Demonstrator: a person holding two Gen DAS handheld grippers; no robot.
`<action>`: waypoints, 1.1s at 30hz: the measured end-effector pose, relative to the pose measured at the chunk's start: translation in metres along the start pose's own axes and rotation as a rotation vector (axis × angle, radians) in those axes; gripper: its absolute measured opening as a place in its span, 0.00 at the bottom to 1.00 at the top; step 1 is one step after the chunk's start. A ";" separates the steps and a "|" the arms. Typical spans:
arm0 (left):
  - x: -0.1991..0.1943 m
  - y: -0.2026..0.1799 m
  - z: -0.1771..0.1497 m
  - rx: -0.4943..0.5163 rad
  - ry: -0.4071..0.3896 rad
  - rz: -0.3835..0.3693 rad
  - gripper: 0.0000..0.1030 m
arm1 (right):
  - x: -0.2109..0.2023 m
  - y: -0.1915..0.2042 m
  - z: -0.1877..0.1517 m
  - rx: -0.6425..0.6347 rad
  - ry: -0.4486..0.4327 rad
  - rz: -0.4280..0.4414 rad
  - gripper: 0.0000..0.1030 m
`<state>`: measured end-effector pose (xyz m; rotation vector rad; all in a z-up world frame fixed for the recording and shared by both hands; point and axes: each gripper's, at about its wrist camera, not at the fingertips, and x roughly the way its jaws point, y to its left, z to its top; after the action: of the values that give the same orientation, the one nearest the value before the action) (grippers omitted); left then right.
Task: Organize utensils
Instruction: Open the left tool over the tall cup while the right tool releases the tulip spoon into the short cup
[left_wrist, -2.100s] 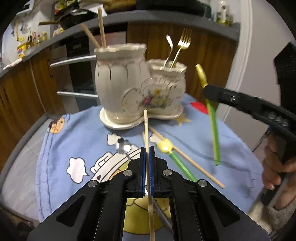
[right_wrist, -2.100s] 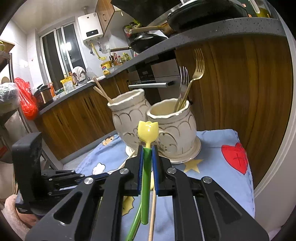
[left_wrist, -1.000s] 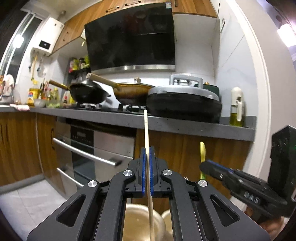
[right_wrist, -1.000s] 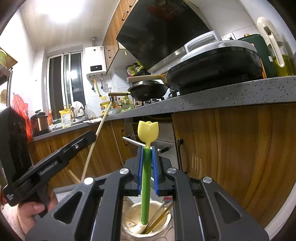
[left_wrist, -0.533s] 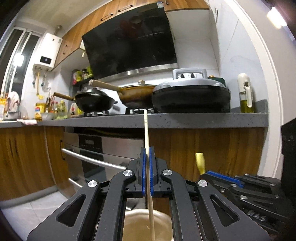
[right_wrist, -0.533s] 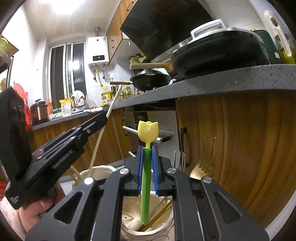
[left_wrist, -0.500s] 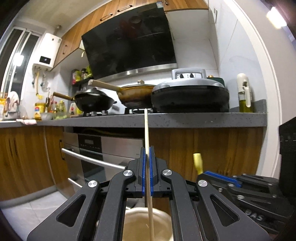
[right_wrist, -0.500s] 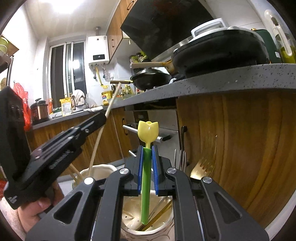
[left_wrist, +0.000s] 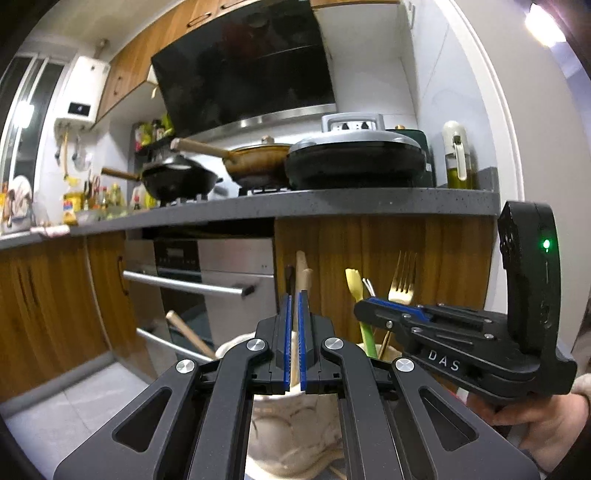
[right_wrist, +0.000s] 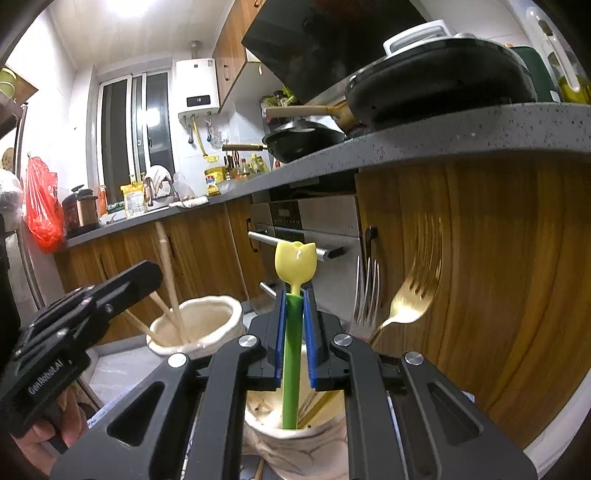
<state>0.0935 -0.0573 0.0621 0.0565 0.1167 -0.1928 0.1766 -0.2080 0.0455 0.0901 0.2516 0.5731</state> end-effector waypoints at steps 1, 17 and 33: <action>0.000 0.000 -0.001 -0.003 0.004 -0.002 0.04 | 0.000 0.001 -0.001 -0.002 0.005 -0.001 0.09; -0.002 0.007 -0.014 -0.024 0.045 -0.033 0.14 | 0.007 0.003 -0.018 -0.003 0.077 -0.051 0.09; -0.003 0.009 -0.016 -0.031 0.054 -0.035 0.28 | -0.003 0.004 -0.021 -0.010 0.048 -0.091 0.28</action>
<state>0.0906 -0.0470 0.0470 0.0286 0.1746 -0.2248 0.1665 -0.2056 0.0263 0.0549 0.2985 0.4859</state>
